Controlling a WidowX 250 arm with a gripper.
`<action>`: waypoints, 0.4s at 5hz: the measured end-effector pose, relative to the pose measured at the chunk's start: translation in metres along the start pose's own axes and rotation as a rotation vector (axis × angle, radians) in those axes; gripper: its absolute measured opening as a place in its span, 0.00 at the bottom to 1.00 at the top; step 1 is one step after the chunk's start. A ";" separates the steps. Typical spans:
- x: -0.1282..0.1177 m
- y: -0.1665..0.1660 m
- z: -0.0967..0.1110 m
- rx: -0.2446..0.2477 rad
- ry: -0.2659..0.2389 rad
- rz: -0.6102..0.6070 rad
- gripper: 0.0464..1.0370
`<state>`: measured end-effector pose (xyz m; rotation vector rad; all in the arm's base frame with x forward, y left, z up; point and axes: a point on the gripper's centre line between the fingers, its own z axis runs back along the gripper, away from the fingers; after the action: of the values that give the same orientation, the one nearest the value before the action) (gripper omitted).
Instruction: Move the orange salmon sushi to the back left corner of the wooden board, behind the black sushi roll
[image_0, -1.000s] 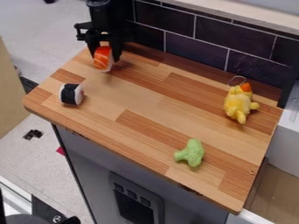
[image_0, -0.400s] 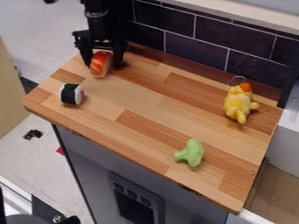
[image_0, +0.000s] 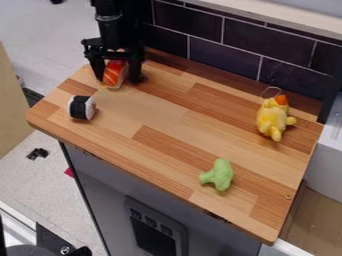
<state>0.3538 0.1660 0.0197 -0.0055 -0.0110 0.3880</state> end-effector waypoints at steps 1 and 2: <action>-0.008 -0.004 0.026 -0.015 -0.018 -0.015 0.96; -0.011 -0.011 0.033 -0.020 -0.004 -0.010 0.96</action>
<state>0.3478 0.1519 0.0530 -0.0242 -0.0187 0.3781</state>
